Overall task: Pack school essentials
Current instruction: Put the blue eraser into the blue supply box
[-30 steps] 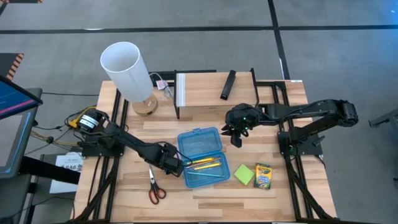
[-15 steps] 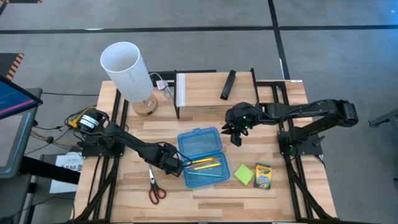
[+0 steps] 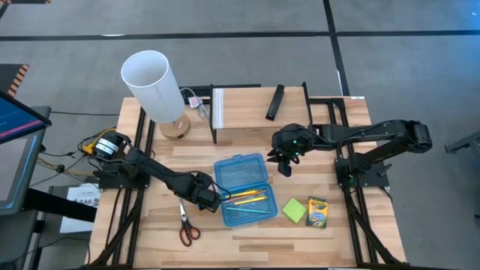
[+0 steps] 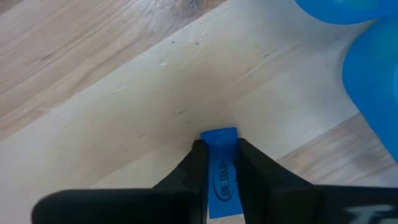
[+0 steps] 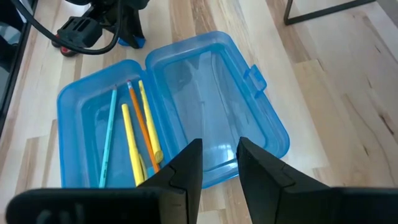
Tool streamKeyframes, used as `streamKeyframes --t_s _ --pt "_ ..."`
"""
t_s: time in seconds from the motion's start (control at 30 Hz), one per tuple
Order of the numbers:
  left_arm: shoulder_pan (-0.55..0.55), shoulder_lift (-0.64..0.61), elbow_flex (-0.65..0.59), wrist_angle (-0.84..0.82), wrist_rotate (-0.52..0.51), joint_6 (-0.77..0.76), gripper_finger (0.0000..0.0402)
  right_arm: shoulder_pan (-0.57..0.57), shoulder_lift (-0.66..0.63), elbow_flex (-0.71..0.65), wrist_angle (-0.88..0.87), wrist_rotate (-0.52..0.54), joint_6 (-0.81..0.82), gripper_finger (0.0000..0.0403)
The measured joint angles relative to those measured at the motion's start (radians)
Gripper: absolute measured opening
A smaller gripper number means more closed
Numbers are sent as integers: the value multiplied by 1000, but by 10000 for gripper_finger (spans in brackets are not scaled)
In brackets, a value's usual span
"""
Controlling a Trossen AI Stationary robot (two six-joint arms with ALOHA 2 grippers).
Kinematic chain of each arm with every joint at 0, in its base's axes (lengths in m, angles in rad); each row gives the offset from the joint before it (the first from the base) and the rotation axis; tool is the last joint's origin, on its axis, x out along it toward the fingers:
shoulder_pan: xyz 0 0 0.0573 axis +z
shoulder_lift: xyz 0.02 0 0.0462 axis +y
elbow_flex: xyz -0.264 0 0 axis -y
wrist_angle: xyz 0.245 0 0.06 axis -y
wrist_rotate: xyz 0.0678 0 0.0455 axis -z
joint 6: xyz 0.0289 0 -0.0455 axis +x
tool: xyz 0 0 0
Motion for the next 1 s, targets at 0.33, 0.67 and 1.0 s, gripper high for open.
streamKeyframes --t_s 0.33,0.67,1.0 --pt "0 3 22 -25 2 1 31 0 0 0 4 0 -15 120" --pt "1 -6 21 -23 10 -4 30 0 0 0 12 0 -11 120" --pt "12 -113 20 -28 -39 15 29 -20 0 0 18 0 -12 120"
